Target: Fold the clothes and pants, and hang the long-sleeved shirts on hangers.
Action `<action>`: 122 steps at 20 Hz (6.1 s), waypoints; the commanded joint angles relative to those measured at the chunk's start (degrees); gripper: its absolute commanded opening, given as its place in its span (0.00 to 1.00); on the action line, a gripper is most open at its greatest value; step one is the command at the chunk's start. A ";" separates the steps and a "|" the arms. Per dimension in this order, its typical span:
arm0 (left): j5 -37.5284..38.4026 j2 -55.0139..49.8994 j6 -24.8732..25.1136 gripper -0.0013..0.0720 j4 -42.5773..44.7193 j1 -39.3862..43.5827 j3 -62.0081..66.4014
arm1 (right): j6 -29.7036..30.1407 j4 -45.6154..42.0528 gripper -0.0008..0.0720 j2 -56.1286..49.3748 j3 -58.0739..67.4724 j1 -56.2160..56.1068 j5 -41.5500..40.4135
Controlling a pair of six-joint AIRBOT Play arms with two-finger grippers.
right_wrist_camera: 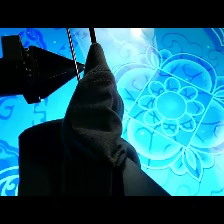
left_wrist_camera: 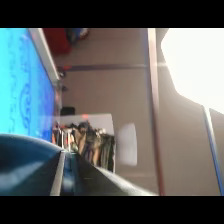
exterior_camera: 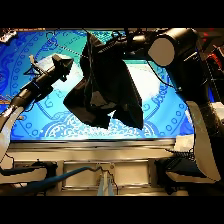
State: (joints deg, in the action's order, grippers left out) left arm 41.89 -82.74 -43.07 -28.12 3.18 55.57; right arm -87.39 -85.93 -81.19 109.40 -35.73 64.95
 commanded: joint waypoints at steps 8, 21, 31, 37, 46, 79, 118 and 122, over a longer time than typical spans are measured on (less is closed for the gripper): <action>-1.40 0.81 19.19 0.76 2.71 8.22 0.04 | 0.02 0.26 0.04 0.02 0.04 -0.04 0.00; -14.29 3.98 14.53 0.98 16.02 11.87 4.44 | 0.09 0.20 0.04 0.00 0.04 0.02 -0.37; -36.54 1.01 14.49 0.72 16.09 16.59 7.06 | 0.98 5.33 0.04 1.81 0.04 -0.04 -0.04; -34.62 0.87 14.51 0.49 16.09 16.59 7.06 | 1.57 4.39 0.04 2.43 0.04 -0.04 -0.13; -29.18 2.01 14.56 0.11 16.11 9.77 7.06 | 2.32 0.79 0.04 2.45 0.04 0.02 3.67; 5.84 -1.20 17.59 0.03 29.79 -17.18 14.45 | 10.40 -11.69 0.03 7.85 -0.07 0.02 26.51; 25.90 13.18 -13.60 0.56 60.72 12.76 30.01 | -18.84 -49.48 0.03 14.25 6.19 21.42 16.15; 29.97 14.03 -14.01 0.56 61.72 15.43 29.99 | -19.61 -54.21 0.03 16.52 6.43 30.03 15.58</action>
State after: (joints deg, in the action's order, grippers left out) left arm 68.47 -69.32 -55.55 32.75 16.93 85.54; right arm -104.03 -136.22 -66.28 115.46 -11.35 81.06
